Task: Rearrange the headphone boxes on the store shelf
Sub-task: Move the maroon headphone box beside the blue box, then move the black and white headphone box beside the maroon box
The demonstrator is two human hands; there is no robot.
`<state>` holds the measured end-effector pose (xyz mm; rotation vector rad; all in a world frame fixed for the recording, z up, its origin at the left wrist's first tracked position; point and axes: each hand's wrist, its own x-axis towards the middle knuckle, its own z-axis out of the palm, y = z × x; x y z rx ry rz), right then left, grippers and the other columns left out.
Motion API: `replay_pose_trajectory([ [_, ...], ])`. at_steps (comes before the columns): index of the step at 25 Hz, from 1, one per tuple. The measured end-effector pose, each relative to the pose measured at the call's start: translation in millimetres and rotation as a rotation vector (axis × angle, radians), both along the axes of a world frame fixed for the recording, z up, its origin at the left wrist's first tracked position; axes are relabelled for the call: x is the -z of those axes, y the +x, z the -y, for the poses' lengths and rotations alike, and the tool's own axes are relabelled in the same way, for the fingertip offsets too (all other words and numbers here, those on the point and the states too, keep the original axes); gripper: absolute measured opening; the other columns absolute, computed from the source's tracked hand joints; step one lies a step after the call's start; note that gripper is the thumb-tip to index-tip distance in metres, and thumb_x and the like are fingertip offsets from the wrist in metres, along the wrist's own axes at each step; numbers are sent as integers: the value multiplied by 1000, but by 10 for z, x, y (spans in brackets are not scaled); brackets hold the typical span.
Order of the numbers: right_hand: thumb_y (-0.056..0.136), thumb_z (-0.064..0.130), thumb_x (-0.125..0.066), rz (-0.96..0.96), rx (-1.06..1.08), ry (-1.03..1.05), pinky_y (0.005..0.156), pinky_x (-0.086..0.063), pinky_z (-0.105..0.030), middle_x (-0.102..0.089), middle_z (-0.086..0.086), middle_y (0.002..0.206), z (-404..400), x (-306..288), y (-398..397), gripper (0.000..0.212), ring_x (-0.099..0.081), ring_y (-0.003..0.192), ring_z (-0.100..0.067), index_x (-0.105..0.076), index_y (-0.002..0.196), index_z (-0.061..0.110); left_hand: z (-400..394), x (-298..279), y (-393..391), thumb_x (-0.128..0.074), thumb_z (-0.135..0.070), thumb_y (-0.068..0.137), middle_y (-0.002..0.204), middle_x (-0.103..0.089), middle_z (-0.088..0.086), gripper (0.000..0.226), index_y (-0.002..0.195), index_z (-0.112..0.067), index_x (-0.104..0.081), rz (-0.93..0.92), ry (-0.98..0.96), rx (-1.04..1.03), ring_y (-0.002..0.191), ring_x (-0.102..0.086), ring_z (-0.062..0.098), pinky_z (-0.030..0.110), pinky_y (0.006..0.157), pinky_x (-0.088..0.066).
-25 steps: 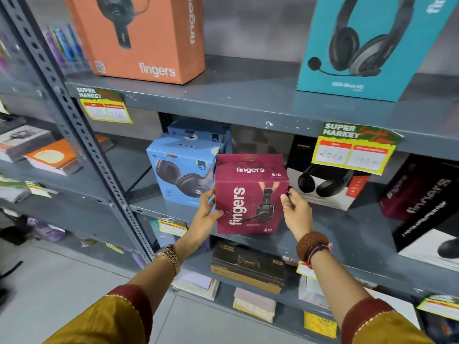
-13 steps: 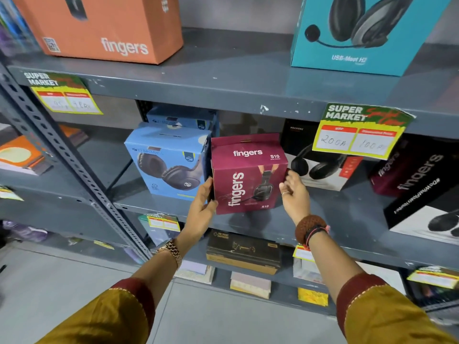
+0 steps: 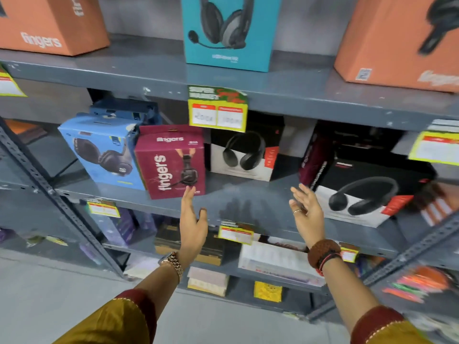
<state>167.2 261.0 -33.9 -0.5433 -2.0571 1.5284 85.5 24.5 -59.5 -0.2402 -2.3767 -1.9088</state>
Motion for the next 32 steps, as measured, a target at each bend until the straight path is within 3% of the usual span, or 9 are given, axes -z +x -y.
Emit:
replay_pose_trajectory([
  [3,89,-5,-48,-28,92,-8,86,-43,-6,-55,-13,128,-679,-62,546,43,-52,117,-11,-41,130,5,-673,-51,270,-44,4,91,154,-30,-1,58,142,-19,-32,-31,22,71,140,-28,14,34,119,-22],
  [5,88,-7,-48,-33,191,13,81,-44,-2,-54,-17,129,-1078,-117,785,43,-54,109,-5,-41,129,2,-1072,-97,396,-44,3,92,145,-41,-5,56,142,-18,-32,1,49,129,129,-44,9,15,111,-28],
  [8,86,-13,-43,-44,313,-39,81,-46,-8,-47,-19,134,-1551,-228,1000,46,-48,122,-25,-37,131,-2,-1591,-143,476,-43,1,93,78,-52,-8,56,144,-18,-30,76,22,218,52,-46,-8,4,62,-43],
  [9,86,-13,-43,-48,358,-42,87,-46,-14,-47,-19,133,-1679,-250,1040,46,-47,124,-28,-37,131,-2,-1749,-176,483,-43,1,94,74,-50,-9,56,145,-16,-29,87,19,265,50,-44,-9,5,62,-44],
  [11,87,-6,-47,-41,444,-13,100,-43,-29,-47,-16,133,-1884,-313,1095,46,-47,124,-27,-38,131,0,-2079,-283,508,-44,-3,96,120,-57,-4,55,146,-13,-25,101,19,393,90,-51,-19,16,97,-42],
  [14,90,4,-51,-7,476,-97,106,-34,-27,-44,-15,137,-2059,-407,1063,49,-44,125,-23,-34,136,2,-2443,-406,477,-45,-14,98,157,-21,1,58,149,-14,-17,144,-2,541,141,-27,13,31,117,-22],
  [21,93,27,-51,101,378,-337,113,-31,-36,-36,-8,147,-2323,-404,934,53,-40,131,-20,-33,140,12,-2807,-398,207,-57,-16,92,151,-37,5,64,146,-14,-24,186,0,566,139,-35,19,29,113,-30],
  [27,92,37,-48,222,401,-223,112,-28,-35,-37,-8,147,-2311,-381,909,55,-37,133,-22,-35,139,11,-2810,-394,110,-66,-17,86,147,-45,7,72,146,-22,-27,183,-41,585,136,-40,22,42,115,-32],
  [32,82,51,-59,233,458,-79,102,-45,-45,-64,-9,121,-2194,-357,1112,58,-61,107,-22,-54,126,14,-2610,-394,187,-70,-21,82,140,-52,1,67,141,-26,-37,224,8,545,129,-48,19,42,110,-40],
])
